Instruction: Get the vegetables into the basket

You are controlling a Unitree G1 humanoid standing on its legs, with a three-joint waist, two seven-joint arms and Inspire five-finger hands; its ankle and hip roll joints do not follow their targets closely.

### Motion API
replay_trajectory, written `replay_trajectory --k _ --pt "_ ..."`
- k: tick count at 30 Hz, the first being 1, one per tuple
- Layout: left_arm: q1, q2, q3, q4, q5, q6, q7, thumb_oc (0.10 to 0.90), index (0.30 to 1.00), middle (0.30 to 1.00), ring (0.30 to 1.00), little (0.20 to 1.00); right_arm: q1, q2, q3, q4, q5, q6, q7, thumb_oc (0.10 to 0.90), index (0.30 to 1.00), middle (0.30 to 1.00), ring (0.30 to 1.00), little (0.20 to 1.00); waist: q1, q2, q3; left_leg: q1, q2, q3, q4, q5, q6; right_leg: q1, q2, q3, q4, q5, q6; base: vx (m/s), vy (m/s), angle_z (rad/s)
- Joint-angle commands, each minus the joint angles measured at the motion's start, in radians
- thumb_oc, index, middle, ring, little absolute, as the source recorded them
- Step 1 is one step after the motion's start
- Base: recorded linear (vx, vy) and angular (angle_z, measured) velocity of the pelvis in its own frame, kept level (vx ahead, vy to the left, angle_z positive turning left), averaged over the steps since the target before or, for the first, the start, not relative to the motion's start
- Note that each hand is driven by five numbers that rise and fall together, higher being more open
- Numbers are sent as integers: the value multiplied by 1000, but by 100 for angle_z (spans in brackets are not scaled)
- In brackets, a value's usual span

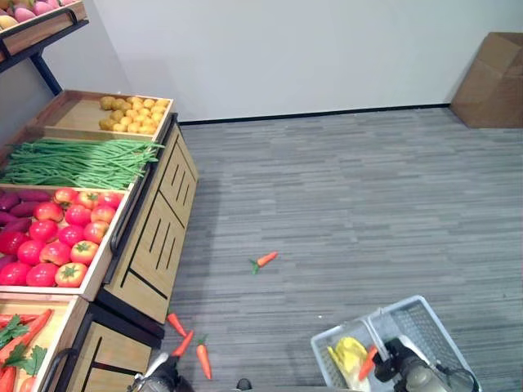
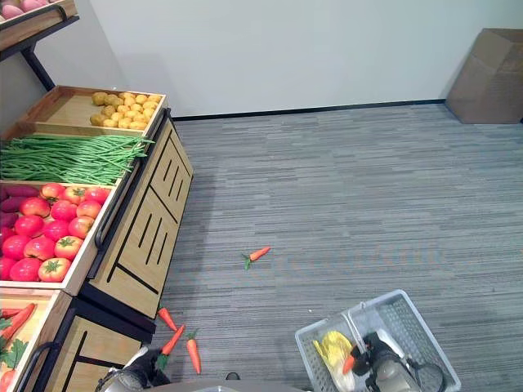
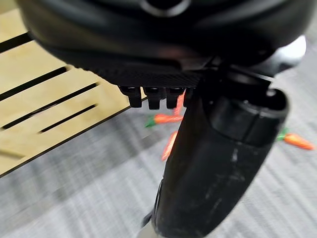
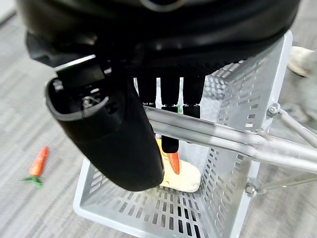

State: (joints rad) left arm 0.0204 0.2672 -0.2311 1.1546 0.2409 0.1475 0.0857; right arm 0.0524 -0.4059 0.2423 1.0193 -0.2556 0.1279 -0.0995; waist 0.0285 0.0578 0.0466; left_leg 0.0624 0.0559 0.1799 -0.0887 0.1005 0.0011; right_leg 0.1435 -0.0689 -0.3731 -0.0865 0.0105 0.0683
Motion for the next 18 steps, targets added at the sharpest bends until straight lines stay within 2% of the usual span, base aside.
replay_trajectory --k 1,9,18 --pt "-93 32 31 64 -3 -13 30 900 1000 1000 1000 1000 -80 30 -3 44 50 -39 -26 400 300 300 300 300 12 -62 4 59 -31 9 1 -149 -3 7 -23 44 44 -85 10 0 0 0" --pt "-76 21 52 123 -5 -5 35 900 1000 1000 1000 1000 -65 76 -19 185 104 -42 -9 400 300 300 300 300 6 -59 3 60 -32 10 1 -152 -3 9 -20 47 36 -83 9 0 0 0" --pt "-77 12 38 107 -15 -16 22 900 1000 1000 1000 1000 -59 87 -20 221 110 -43 6 400 300 300 300 300 3 -53 8 57 -34 9 1 -153 -1 4 -22 46 38 -83 11 0 0 0"
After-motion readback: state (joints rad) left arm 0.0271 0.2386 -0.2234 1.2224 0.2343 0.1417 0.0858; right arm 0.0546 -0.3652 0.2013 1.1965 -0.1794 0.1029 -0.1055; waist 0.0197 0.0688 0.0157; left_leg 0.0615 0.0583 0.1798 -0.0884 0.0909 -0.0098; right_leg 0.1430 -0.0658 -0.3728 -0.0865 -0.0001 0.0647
